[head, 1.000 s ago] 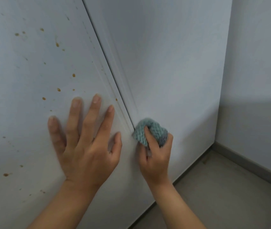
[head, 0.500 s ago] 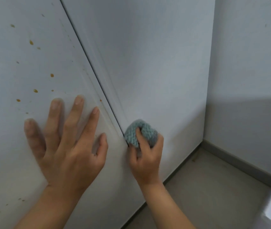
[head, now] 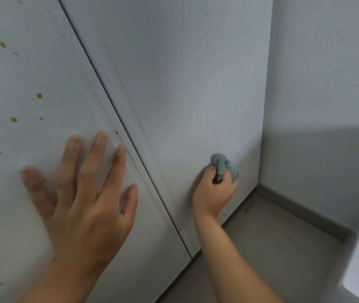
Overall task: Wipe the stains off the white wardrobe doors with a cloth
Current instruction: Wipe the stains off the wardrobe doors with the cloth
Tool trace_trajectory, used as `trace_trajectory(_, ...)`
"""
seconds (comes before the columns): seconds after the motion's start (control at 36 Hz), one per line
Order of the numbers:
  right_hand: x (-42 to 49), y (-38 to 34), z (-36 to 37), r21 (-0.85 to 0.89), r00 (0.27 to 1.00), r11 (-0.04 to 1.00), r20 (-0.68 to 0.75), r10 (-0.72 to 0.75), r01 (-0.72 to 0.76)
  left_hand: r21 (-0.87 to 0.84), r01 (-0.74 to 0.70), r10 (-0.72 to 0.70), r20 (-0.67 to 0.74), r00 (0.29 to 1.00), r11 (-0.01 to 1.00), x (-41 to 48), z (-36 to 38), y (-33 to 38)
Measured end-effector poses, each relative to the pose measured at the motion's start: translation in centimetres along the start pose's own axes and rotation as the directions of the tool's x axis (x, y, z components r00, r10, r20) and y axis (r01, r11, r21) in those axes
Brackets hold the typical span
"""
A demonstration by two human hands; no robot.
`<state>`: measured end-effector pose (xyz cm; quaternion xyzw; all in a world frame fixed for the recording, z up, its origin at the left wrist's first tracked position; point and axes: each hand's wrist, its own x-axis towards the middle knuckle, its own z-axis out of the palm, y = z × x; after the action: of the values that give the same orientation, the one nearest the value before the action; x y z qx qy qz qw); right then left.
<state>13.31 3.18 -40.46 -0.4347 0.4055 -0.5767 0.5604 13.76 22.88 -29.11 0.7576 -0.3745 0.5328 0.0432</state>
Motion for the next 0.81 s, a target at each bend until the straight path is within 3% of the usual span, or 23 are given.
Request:
trace_trajectory(0.08, -0.6, 1.3, -0.5, -0.035, 0.979, 0.979, -0.037, 0.200, -0.201, 0.031, -0.013, 0.013, -0.011, 1.000, 0.999, -0.3, 0.2, 0.2)
trace_trajectory(0.28, 1.1, 0.0, -0.5, 0.019, 0.995, 0.995, 0.003, 0.098, -0.098, 0.039, -0.033, 0.032, 0.014, 0.999, 0.999, -0.6, 0.7, 1.2)
trace_trajectory(0.44, 3.4, 4.2, -2.1, -0.026, 0.973, 0.973, -0.054, 0.226, -0.227, 0.011, -0.042, 0.042, 0.024, 0.999, 0.999, -0.9, 1.4, 1.7)
trace_trajectory(0.58, 11.9, 2.2, -0.2, 0.127, 0.983, 0.991, -0.171, 0.068, -0.047, 0.007, -0.089, 0.088, 0.007, 0.996, 0.996, -0.9, 1.7, 1.6)
trace_trajectory(0.64, 14.9, 1.3, 0.8, 0.122, 0.991, 0.992, -0.135, 0.007, 0.010, 0.022, -0.092, 0.092, 0.000, 0.996, 0.996, -1.0, 1.7, 1.6)
trace_trajectory(0.81, 16.7, 3.6, 1.2, 0.063, 0.993, 0.998, -0.119, 0.025, -0.018, 0.013, -0.115, 0.114, 0.012, 0.993, 0.993, -1.1, 1.9, 1.3)
